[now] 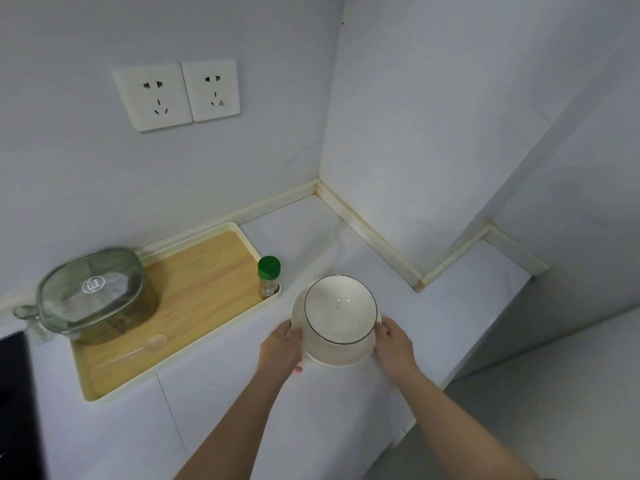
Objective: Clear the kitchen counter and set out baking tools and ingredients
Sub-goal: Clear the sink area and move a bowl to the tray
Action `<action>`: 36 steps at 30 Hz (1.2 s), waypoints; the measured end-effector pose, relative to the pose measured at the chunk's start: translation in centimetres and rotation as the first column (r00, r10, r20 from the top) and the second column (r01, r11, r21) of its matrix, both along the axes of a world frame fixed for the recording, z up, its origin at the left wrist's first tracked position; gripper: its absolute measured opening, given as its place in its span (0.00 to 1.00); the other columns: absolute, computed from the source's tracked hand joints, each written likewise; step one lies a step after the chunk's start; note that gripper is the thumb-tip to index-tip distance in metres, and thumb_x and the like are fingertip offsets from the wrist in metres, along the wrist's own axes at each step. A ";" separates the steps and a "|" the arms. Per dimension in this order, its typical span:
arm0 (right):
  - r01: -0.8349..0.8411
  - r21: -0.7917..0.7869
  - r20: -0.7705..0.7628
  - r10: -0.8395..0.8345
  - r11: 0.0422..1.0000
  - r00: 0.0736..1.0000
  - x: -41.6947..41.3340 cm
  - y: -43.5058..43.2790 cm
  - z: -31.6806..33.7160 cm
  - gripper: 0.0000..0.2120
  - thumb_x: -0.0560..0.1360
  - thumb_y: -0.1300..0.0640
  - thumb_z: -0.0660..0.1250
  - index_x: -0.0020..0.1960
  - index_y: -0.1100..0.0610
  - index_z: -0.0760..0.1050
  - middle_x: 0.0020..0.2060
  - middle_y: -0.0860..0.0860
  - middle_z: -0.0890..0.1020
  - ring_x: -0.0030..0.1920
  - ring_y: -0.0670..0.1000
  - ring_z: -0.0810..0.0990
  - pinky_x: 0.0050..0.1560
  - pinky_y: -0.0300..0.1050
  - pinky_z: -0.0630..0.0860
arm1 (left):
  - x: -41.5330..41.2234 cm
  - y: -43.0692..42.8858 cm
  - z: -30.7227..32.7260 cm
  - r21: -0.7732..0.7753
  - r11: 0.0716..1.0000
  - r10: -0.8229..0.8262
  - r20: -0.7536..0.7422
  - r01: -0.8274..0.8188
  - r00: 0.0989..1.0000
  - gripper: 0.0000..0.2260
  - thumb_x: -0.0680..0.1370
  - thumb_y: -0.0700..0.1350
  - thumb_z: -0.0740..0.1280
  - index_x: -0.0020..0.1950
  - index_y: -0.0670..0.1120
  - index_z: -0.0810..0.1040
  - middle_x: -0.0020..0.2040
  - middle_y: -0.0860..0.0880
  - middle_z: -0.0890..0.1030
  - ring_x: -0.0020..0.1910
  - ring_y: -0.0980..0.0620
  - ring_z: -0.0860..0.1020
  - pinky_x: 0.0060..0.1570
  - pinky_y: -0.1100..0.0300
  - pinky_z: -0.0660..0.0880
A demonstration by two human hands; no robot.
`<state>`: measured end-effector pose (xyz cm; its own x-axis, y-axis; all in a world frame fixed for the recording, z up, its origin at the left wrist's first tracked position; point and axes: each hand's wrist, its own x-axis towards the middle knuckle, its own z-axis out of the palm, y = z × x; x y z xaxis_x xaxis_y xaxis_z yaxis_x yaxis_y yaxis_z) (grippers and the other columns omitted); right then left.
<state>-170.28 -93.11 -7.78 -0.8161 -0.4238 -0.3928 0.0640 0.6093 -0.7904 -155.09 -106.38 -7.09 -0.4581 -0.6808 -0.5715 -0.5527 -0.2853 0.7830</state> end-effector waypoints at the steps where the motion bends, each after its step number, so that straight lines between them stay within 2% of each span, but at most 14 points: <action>1: -0.038 -0.005 0.017 0.038 0.999 0.999 0.3 0.5 -0.1 0.11 0.79 0.56 0.54 0.49 0.54 0.75 0.43 0.53 0.80 0.42 0.55 0.77 0.39 0.42 0.73 | 0.2 0.4 -0.2 0.044 0.999 -0.015 -0.022 0.016 1.000 0.13 0.79 0.42 0.56 0.60 0.50 0.74 0.38 0.42 0.80 0.32 0.46 0.79 0.35 0.52 0.81; 3: -0.016 -0.074 0.098 0.023 0.997 0.995 0.5 0.7 -0.2 0.13 0.80 0.61 0.54 0.55 0.52 0.76 0.46 0.54 0.80 0.40 0.51 0.77 0.32 0.37 0.75 | 0.0 0.9 -0.7 0.104 0.995 -0.003 -0.053 0.008 0.999 0.17 0.78 0.38 0.55 0.65 0.50 0.70 0.35 0.40 0.79 0.28 0.45 0.78 0.29 0.56 0.78; 5: 0.016 -0.119 0.130 0.000 0.993 0.991 0.2 0.3 0.2 0.15 0.79 0.64 0.54 0.57 0.53 0.76 0.45 0.54 0.79 0.38 0.49 0.76 0.28 0.32 0.73 | -0.6 0.9 -1.0 0.113 0.993 0.033 -0.061 -0.026 0.998 0.19 0.78 0.37 0.54 0.68 0.49 0.68 0.34 0.40 0.79 0.26 0.46 0.77 0.28 0.58 0.76; 8: 0.032 -0.117 0.123 -0.018 0.993 0.992 -0.9 -0.9 0.4 0.15 0.79 0.65 0.54 0.56 0.56 0.77 0.42 0.53 0.78 0.36 0.48 0.75 0.26 0.31 0.72 | -2.0 0.0 -1.5 0.122 0.991 0.071 -0.082 -0.061 0.994 0.20 0.79 0.38 0.54 0.70 0.49 0.68 0.33 0.41 0.78 0.26 0.47 0.75 0.28 0.59 0.75; 10: 0.030 -0.068 0.085 -0.024 0.997 0.996 -2.0 -2.0 0.1 0.12 0.79 0.64 0.54 0.50 0.59 0.77 0.39 0.54 0.77 0.34 0.49 0.74 0.26 0.31 0.71 | -3.3 -0.7 -1.6 0.143 0.984 0.121 -0.097 -0.106 0.988 0.20 0.79 0.38 0.54 0.71 0.50 0.68 0.32 0.42 0.77 0.26 0.47 0.74 0.26 0.60 0.73; 12: 0.029 0.005 0.027 -0.029 1.000 0.999 -3.1 -3.2 -0.2 0.12 0.79 0.61 0.55 0.41 0.62 0.73 0.34 0.56 0.76 0.30 0.50 0.72 0.25 0.34 0.70 | -4.7 -1.5 -1.8 0.152 0.973 0.190 -0.097 -0.174 0.977 0.20 0.80 0.40 0.54 0.71 0.50 0.67 0.34 0.42 0.78 0.28 0.48 0.73 0.26 0.61 0.71; 14: 0.025 0.045 -0.035 -0.024 0.999 0.999 -4.1 -4.6 -0.8 0.15 0.80 0.58 0.56 0.35 0.60 0.68 0.29 0.55 0.75 0.27 0.50 0.71 0.28 0.38 0.69 | -6.0 -2.1 -1.8 0.126 0.963 0.252 -0.090 -0.240 0.964 0.19 0.81 0.42 0.54 0.72 0.52 0.67 0.38 0.43 0.78 0.30 0.48 0.74 0.27 0.60 0.71; 16: 0.024 0.021 -0.037 -0.023 1.000 0.999 -5.1 -6.4 -1.2 0.16 0.80 0.58 0.56 0.33 0.58 0.67 0.28 0.54 0.74 0.26 0.50 0.70 0.29 0.40 0.68 | -7.7 -2.9 -2.1 0.096 0.956 0.286 -0.110 -0.276 0.952 0.20 0.81 0.42 0.53 0.73 0.53 0.65 0.39 0.43 0.77 0.32 0.48 0.73 0.28 0.60 0.71; 21: -0.005 -0.065 -0.026 0.004 0.998 1.000 -7.8 -10.8 -1.8 0.16 0.80 0.59 0.56 0.34 0.57 0.68 0.28 0.54 0.73 0.28 0.52 0.69 0.29 0.42 0.67 | -10.9 -5.2 -2.0 0.000 0.947 0.317 -0.175 -0.322 0.932 0.21 0.80 0.38 0.53 0.72 0.53 0.64 0.35 0.44 0.76 0.30 0.48 0.74 0.27 0.60 0.72; 25: -0.033 -0.100 -0.023 0.030 0.994 0.999 -9.5 -13.4 -2.0 0.14 0.80 0.59 0.54 0.37 0.60 0.69 0.28 0.55 0.73 0.25 0.51 0.68 0.24 0.39 0.66 | -12.7 -7.2 -2.4 -0.028 0.932 0.351 -0.185 -0.362 0.918 0.21 0.81 0.40 0.53 0.73 0.54 0.62 0.34 0.42 0.75 0.26 0.50 0.73 0.26 0.61 0.72; 30: -0.011 -0.164 0.039 0.017 0.986 0.999 -11.5 -16.4 -3.0 0.15 0.81 0.58 0.54 0.41 0.64 0.72 0.31 0.58 0.72 0.27 0.52 0.68 0.24 0.39 0.65 | -14.6 -9.2 -2.9 -0.087 0.917 0.363 -0.228 -0.390 0.904 0.18 0.81 0.39 0.51 0.69 0.54 0.64 0.32 0.42 0.74 0.25 0.51 0.72 0.24 0.62 0.72; 36: -0.033 -0.203 0.053 0.044 0.979 0.998 -12.7 -18.6 -2.7 0.15 0.82 0.58 0.54 0.43 0.65 0.72 0.30 0.57 0.73 0.24 0.49 0.68 0.22 0.36 0.65 | -15.9 -11.3 -3.2 -0.040 0.901 0.413 -0.232 -0.433 0.881 0.20 0.83 0.40 0.50 0.73 0.56 0.61 0.30 0.44 0.74 0.25 0.49 0.74 0.22 0.63 0.73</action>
